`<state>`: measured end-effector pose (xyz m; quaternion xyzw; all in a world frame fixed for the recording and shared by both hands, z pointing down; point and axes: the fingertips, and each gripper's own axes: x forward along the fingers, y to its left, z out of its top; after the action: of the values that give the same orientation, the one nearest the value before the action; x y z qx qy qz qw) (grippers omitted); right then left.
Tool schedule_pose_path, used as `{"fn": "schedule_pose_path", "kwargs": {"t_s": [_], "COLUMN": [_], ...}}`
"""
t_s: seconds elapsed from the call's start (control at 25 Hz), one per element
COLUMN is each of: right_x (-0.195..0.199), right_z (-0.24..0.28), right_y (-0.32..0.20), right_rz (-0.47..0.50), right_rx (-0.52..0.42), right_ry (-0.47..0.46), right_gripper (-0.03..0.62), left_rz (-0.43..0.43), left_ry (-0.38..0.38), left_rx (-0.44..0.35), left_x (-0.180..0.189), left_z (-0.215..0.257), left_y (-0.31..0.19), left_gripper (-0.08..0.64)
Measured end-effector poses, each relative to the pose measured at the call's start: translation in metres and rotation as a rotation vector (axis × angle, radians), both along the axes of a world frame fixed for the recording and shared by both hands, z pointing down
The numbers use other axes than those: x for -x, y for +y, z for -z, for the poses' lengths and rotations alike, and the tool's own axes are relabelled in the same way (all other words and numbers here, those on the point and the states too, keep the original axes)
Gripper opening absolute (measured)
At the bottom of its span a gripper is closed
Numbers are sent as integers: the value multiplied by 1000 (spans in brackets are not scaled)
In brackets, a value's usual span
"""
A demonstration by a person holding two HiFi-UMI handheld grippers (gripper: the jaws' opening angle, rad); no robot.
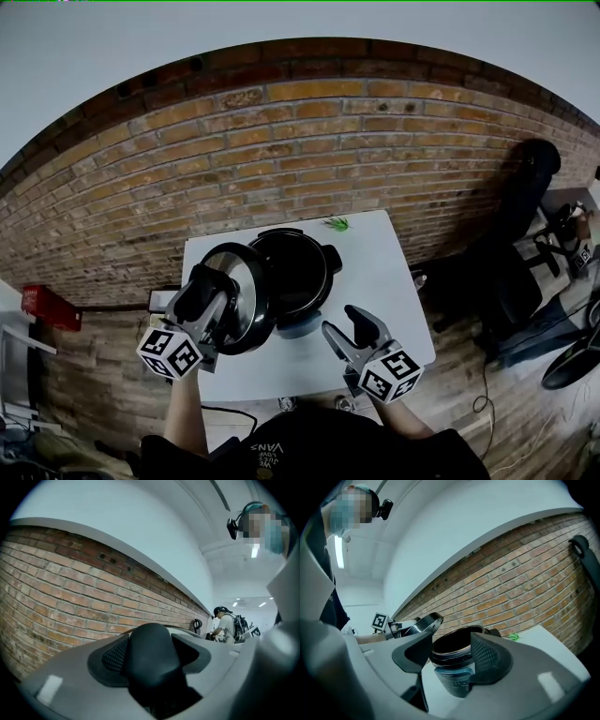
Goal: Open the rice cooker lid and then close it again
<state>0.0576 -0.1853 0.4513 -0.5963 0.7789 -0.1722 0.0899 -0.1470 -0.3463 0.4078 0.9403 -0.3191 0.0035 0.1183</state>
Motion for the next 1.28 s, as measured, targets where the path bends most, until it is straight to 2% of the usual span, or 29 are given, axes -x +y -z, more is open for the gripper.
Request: {"fn": "schedule_pose_path", "kwargs": {"t_s": [0.36,0.64,0.92,1.28], "right_x": [-9,-15,-18,-31], "right_z": [-7,-17,-25,-32], "right_y": [-1,7,13,29], "right_rz": [-161,-269,-322,-388], "right_rx": [20,31,38,39], "right_ry": [-8,-29,-42,-49], "right_gripper": [261,261,261,261], "left_rz": [-306,-567,-775,-917], "left_ry": [-186,-277,-423,-487], "left_rx": [-42,-108,-210,-254], "left_x": [-66,-124,-160,-180], "left_z": [-10,-12,-28,-49], "left_y": [-37,-31,-12,0], "left_gripper": [281,281,281,281]}}
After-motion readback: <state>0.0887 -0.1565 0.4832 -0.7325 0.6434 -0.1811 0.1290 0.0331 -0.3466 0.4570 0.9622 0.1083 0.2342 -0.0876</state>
